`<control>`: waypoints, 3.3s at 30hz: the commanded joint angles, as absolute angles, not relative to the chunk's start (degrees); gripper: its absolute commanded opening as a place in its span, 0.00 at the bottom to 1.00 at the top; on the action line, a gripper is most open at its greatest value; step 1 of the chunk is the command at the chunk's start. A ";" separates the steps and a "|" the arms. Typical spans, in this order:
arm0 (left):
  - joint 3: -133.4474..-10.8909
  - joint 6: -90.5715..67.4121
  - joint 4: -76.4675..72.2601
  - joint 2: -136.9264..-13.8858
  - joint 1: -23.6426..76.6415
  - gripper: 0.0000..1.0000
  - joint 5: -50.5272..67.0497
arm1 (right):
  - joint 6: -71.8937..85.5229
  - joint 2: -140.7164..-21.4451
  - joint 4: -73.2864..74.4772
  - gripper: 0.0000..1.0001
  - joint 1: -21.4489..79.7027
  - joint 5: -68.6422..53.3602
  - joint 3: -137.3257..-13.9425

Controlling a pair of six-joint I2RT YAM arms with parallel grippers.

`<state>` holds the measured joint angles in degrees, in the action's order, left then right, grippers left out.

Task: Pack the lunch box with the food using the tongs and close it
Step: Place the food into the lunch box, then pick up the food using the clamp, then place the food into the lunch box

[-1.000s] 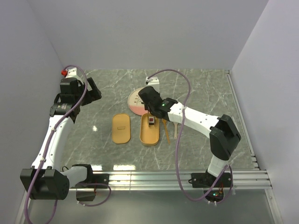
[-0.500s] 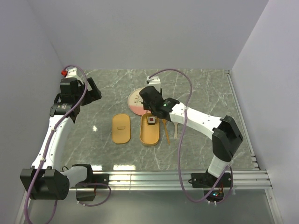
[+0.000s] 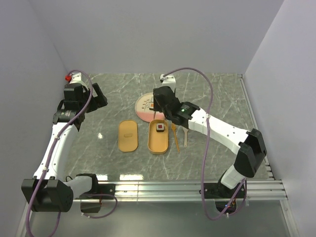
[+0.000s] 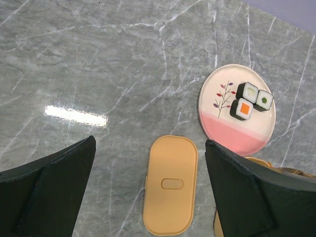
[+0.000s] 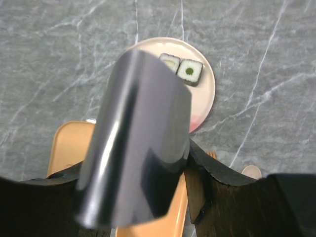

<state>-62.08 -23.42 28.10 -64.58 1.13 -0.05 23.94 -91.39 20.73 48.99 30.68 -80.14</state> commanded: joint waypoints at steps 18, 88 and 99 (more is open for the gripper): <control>-62.31 -22.24 26.72 -63.54 1.32 0.99 -1.49 | 16.52 -112.05 17.84 0.56 45.53 31.99 -107.14; -62.23 -21.80 26.19 -66.45 1.32 1.00 -1.32 | 16.35 -115.06 17.85 0.24 41.48 29.09 -108.65; -61.61 -22.24 26.02 -65.22 1.41 0.99 -0.70 | 17.84 -103.21 17.40 0.22 42.45 29.53 -96.00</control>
